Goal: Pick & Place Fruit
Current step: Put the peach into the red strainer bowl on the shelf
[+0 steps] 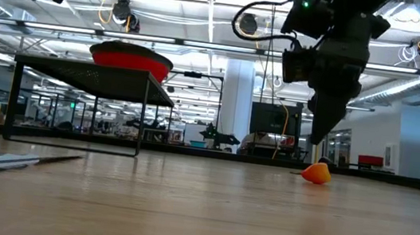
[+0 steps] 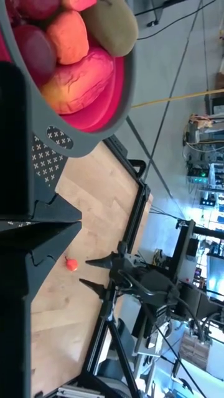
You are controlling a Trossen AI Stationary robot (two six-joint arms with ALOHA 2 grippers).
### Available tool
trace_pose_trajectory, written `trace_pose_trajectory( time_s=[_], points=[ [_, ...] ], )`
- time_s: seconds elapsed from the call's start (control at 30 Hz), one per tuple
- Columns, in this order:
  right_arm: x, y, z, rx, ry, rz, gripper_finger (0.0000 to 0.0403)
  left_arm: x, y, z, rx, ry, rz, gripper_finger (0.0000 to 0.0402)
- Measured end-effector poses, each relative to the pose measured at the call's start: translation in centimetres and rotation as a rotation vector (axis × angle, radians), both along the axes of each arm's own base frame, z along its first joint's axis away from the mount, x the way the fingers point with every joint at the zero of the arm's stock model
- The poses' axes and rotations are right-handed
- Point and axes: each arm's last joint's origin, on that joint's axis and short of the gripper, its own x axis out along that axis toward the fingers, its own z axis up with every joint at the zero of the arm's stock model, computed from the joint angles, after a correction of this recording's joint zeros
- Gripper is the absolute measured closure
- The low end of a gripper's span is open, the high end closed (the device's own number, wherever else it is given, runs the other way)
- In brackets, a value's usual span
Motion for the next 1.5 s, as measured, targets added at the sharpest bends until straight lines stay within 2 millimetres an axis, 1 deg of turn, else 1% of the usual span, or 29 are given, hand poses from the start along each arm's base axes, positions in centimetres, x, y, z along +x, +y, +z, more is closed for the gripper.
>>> trace_pose_trajectory(
  time_s=[0.3, 0.4, 0.73, 0.97, 1.27, 1.5],
  points=[
    [-0.5, 0.0, -1.8, -0.004, -0.017, -0.05, 0.0187, 0.0, 0.0, 0.0, -0.002, -0.001, 0.0, 0.0377],
    [-0.8, 0.0, -2.5, -0.026, -0.013, -0.067, 0.0188, 0.0, 0.0, 0.0, -0.002, -0.002, 0.001, 0.0376],
    [-1.4, 0.0, -4.3, -0.019, -0.055, -0.087, 0.0188, 0.0, 0.0, 0.0, -0.005, -0.004, 0.002, 0.0376],
    [-2.4, 0.1, -5.7, -0.037, -0.021, -0.095, 0.0188, 0.0, 0.0, 0.0, -0.007, -0.005, 0.003, 0.0376],
    [-2.5, 0.1, -6.0, -0.063, -0.058, -0.097, 0.0188, 0.1, 0.0, 0.4, 0.004, -0.036, 0.003, 0.0376],
    [-2.4, 0.2, -6.0, -0.091, -0.072, -0.04, 0.0188, 0.1, 0.0, 0.4, 0.004, -0.035, 0.003, 0.0376]
  ],
)
